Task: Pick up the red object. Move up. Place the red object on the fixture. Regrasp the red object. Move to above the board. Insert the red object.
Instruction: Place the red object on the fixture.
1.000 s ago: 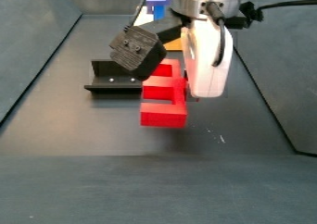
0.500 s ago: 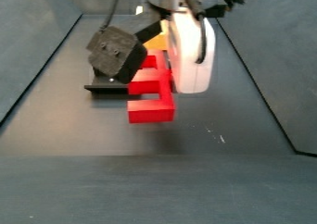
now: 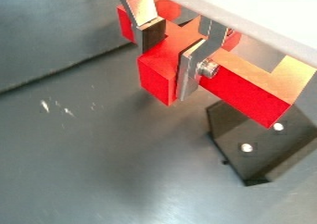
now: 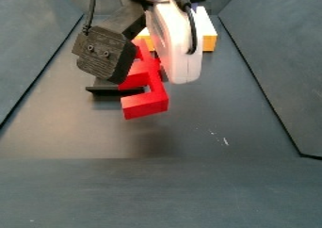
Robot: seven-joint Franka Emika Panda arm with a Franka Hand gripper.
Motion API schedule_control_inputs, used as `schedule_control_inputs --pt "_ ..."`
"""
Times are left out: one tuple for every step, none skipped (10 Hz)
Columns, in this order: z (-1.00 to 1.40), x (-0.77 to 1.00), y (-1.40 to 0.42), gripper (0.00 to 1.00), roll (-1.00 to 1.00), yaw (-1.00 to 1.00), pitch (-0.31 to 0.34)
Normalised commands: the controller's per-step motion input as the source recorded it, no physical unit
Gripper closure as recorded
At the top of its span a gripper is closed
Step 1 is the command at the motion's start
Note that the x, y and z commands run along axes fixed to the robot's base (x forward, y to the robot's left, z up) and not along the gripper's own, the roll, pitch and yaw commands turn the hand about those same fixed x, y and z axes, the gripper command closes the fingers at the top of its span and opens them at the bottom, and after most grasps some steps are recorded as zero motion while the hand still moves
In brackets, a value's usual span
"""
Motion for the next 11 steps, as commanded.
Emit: schedule_control_inputs --pt "0.12 0.13 -0.29 1.00 -0.25 0.63 0.169" --pt "0.11 0.17 -0.32 1.00 -0.23 0.63 0.169" --pt "0.10 0.18 -0.32 1.00 -0.21 0.63 0.169" --pt "0.11 0.18 -0.32 1.00 -0.19 0.63 0.166" --pt "0.11 0.17 -0.31 1.00 -0.19 0.65 0.160" --pt "0.15 0.21 -0.24 1.00 -0.26 0.69 0.186" --pt "0.10 0.26 -0.25 1.00 -0.23 0.68 0.211" --pt "0.08 0.27 -0.25 1.00 -0.19 0.68 0.229" --pt "0.06 0.29 -0.25 1.00 -0.17 0.68 0.260" --pt "0.06 0.30 -0.24 1.00 -0.14 0.67 0.277" --pt "0.12 0.25 -0.23 1.00 -0.23 0.68 0.269"
